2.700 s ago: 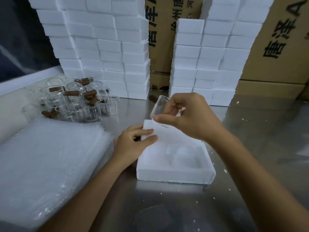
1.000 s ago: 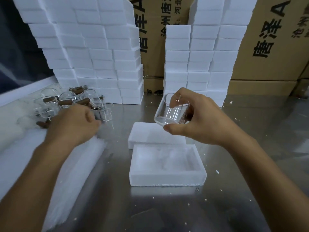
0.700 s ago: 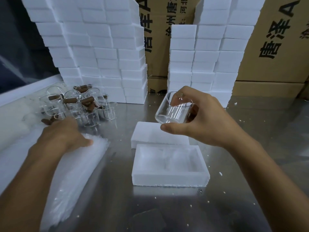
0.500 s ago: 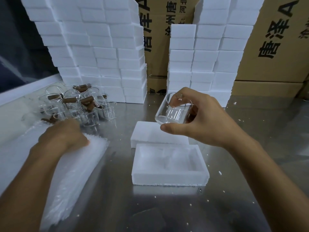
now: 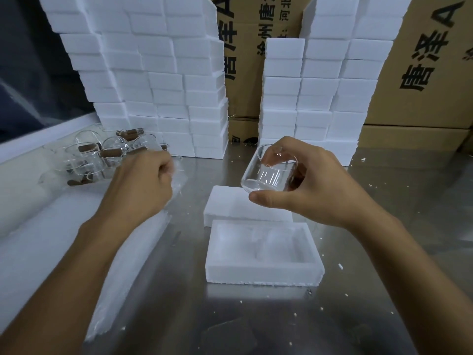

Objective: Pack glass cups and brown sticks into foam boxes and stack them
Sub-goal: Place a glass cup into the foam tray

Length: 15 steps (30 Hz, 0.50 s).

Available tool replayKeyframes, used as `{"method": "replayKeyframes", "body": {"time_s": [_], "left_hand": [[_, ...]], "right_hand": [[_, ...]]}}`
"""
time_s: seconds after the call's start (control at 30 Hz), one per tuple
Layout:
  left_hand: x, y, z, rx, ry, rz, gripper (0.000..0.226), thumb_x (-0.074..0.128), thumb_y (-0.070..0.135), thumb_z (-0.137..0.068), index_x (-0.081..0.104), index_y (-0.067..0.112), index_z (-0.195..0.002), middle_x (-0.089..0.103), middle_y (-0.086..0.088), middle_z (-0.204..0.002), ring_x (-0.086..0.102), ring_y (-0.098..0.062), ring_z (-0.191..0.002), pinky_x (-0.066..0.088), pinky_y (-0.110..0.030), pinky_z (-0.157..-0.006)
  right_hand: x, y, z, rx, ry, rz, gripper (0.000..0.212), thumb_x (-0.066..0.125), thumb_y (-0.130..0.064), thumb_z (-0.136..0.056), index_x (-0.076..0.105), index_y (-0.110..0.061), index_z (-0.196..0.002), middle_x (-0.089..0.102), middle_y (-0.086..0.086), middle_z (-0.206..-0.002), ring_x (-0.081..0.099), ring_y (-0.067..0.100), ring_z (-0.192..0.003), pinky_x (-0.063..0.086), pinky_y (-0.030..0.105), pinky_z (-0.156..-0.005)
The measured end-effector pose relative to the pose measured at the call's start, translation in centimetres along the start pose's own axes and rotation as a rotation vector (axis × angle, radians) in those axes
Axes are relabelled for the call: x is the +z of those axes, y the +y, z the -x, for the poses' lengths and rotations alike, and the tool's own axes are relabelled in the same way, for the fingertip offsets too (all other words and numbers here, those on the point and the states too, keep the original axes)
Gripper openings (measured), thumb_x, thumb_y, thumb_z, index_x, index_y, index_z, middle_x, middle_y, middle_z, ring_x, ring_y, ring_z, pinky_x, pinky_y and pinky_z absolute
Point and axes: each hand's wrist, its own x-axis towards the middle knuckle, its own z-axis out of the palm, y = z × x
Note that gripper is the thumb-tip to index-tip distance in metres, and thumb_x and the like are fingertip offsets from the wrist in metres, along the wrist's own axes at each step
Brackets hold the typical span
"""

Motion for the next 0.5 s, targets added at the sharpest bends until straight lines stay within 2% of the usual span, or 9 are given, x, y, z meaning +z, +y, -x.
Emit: {"method": "replayKeyframes", "body": {"time_s": [0.1,0.2,0.27,0.33,0.4,0.5], "left_hand": [[-0.4,1.9,0.4,0.326,0.200,0.072,0.024,0.046,-0.019,-0.064,0.051,0.005,-0.064,0.055,-0.009,-0.071,0.049,-0.030,-0.060,0.040,-0.037,-0.053],[0.4,3.8,1.3,0.464,0.199,0.031,0.022,0.043,-0.015,-0.060,0.049,0.006,-0.063,0.058,-0.009,-0.074,0.049,-0.032,-0.053,0.040,-0.037,-0.042],[1.6,4.5,1.9,0.466,0.057,-0.015,0.026,0.047,-0.016,-0.061,0.050,0.009,-0.064,0.057,-0.007,-0.072,0.050,-0.030,-0.056,0.043,-0.038,-0.043],[3.0,4.5,2.2,0.397,-0.131,-0.072,0.030,0.051,-0.016,-0.066,0.048,0.013,-0.066,0.054,-0.001,-0.073,0.052,-0.027,-0.069,0.046,-0.040,-0.052],[4.0,4.0,2.6,0.282,-0.272,-0.088,0.025,0.050,-0.007,-0.074,0.047,0.017,-0.068,0.054,0.005,-0.077,0.051,-0.022,-0.079,0.045,-0.037,-0.061],[5.0,3.7,3.2,0.178,-0.392,-0.093,0.013,0.049,0.016,-0.082,0.051,0.020,-0.070,0.057,0.006,-0.077,0.054,-0.021,-0.075,0.034,-0.030,-0.058]], "right_hand": [[0.0,0.0,0.0,0.001,-0.003,0.000,0.049,0.077,-0.064,-0.059,0.057,-0.038,-0.095,0.065,-0.026,-0.098,0.058,-0.003,-0.065,0.042,0.008,-0.059],[0.0,0.0,0.0,0.014,0.001,-0.010,0.046,0.079,-0.062,-0.058,0.057,-0.039,-0.092,0.064,-0.029,-0.098,0.058,-0.001,-0.063,0.041,0.008,-0.058],[-0.1,0.0,-0.1,0.015,0.004,-0.011,0.045,0.079,-0.062,-0.058,0.057,-0.042,-0.091,0.064,-0.029,-0.099,0.058,0.001,-0.062,0.041,0.008,-0.058],[-0.2,0.0,-0.1,0.017,0.006,0.001,0.047,0.079,-0.062,-0.058,0.057,-0.041,-0.093,0.065,-0.026,-0.102,0.058,0.004,-0.061,0.041,0.010,-0.057],[-0.3,0.1,-0.1,0.015,0.007,0.008,0.047,0.080,-0.062,-0.058,0.057,-0.040,-0.094,0.065,-0.023,-0.103,0.057,0.004,-0.061,0.041,0.010,-0.057],[-0.5,0.0,-0.1,0.021,0.008,0.005,0.047,0.081,-0.060,-0.059,0.056,-0.039,-0.093,0.065,-0.022,-0.102,0.056,0.003,-0.060,0.040,0.011,-0.055]]}}
